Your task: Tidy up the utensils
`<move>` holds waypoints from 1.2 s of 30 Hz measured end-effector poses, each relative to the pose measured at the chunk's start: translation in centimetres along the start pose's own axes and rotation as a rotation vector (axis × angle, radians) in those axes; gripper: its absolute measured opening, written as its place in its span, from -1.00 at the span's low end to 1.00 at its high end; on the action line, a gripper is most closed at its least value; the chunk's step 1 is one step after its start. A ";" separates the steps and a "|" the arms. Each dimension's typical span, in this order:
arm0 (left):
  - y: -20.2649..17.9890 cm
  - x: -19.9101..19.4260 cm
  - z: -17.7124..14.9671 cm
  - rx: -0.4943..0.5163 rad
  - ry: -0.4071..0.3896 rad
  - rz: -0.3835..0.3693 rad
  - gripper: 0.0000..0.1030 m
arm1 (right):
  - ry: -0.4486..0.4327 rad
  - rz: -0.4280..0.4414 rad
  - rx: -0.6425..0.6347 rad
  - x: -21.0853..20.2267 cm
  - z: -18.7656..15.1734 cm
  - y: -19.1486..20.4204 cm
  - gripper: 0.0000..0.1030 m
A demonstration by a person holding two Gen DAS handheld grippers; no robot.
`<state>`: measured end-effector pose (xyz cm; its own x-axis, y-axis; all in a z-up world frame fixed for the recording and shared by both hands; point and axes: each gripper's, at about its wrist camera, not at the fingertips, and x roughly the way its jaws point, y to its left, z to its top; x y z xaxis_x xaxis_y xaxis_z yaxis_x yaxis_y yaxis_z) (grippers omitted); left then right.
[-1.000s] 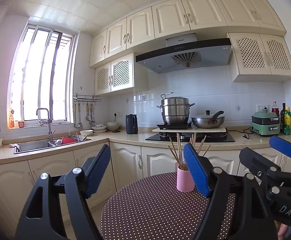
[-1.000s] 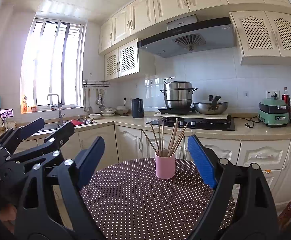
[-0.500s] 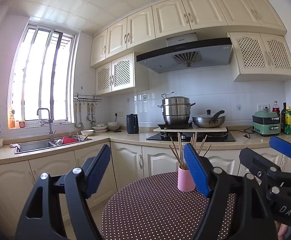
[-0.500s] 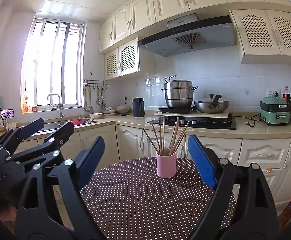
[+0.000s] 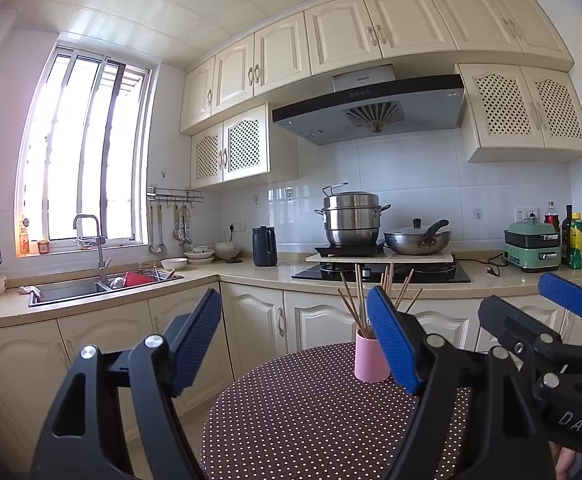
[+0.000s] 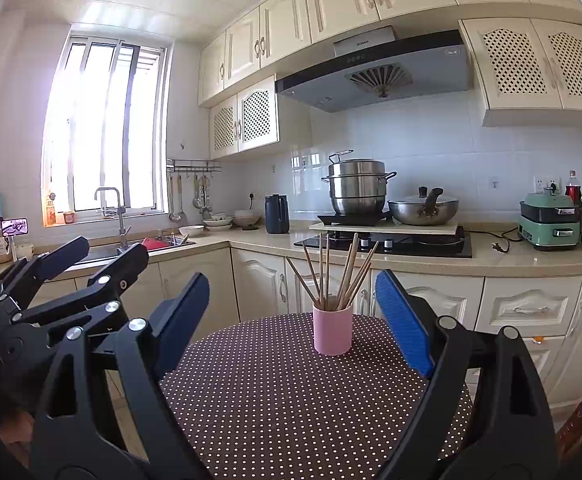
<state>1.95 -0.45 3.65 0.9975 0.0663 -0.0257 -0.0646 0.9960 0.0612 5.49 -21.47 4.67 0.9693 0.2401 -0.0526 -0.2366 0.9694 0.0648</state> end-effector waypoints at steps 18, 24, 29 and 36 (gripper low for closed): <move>0.0 0.4 0.3 0.001 -0.004 0.000 0.44 | 0.003 0.005 0.006 0.6 0.3 -0.2 0.63; -0.3 1.0 0.1 0.017 -0.002 0.015 0.44 | 0.021 0.007 0.011 1.4 0.1 -0.3 0.64; -0.3 1.9 -0.2 0.014 0.005 0.012 0.44 | 0.026 0.007 0.008 2.2 -0.1 -0.4 0.64; 0.0 5.0 -1.4 0.007 0.047 0.020 0.44 | 0.073 0.014 -0.015 5.3 -0.7 -0.5 0.65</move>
<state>6.90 -0.07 2.17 0.9934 0.0891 -0.0716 -0.0842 0.9941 0.0691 10.70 -20.63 3.70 0.9587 0.2560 -0.1239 -0.2514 0.9665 0.0514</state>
